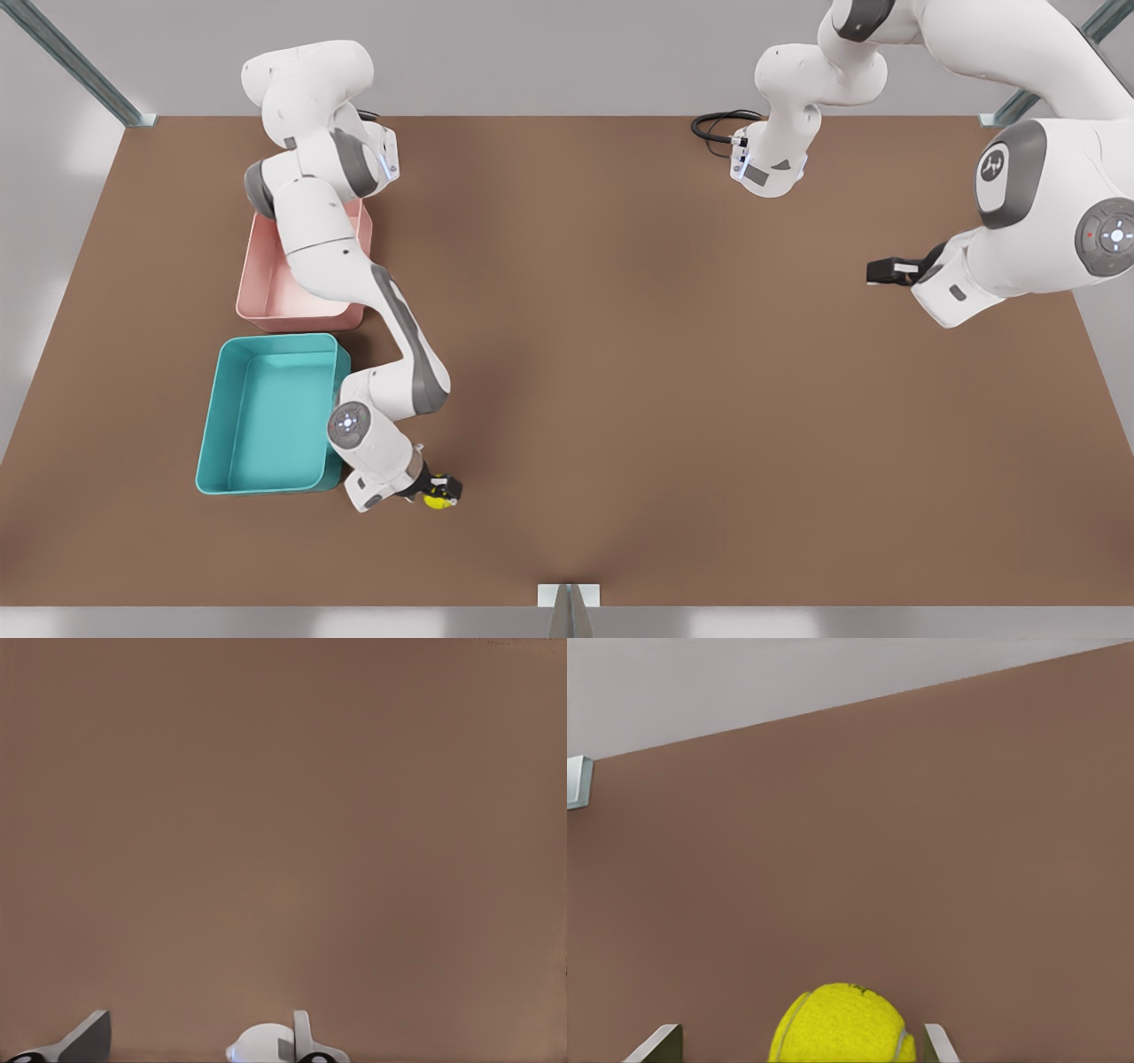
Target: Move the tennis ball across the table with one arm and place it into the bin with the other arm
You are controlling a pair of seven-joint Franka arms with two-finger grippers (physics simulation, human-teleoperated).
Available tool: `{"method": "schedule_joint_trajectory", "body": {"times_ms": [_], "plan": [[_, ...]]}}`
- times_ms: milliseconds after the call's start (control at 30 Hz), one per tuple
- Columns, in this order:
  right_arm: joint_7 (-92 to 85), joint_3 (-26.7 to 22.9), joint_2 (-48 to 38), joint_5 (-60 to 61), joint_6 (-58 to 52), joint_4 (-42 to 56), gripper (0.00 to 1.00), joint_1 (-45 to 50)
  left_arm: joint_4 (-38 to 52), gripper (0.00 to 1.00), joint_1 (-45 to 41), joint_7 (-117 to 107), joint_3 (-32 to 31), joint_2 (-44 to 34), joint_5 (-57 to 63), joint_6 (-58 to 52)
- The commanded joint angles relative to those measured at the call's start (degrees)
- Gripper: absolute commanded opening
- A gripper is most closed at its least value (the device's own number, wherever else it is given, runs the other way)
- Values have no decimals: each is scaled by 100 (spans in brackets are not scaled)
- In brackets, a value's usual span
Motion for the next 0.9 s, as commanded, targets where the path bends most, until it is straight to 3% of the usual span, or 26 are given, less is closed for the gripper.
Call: {"method": "schedule_joint_trajectory", "body": {"times_ms": [0, 733, 767, 833, 867], "plan": [[741, -3, 50, -3, 353, 8, 100, 24, 0, 100, 0, -1211, 1, 16, -24, -48], [679, -30, 419, -56, 713, -168, 100, 138, -9, 100, 70, -1211, 1, 86, -60, -57], [662, -30, 419, -56, 713, -176, 95, 138, -9, 100, 70, -1211, 1, 86, -60, -57], [635, -30, 419, -56, 722, -203, 72, 129, -9, 100, 62, -1211, 1, 86, -60, -48], [574, -30, 419, -56, 722, -203, 67, 129, -9, 100, 62, -1211, 1, 86, -60, -48]]}}
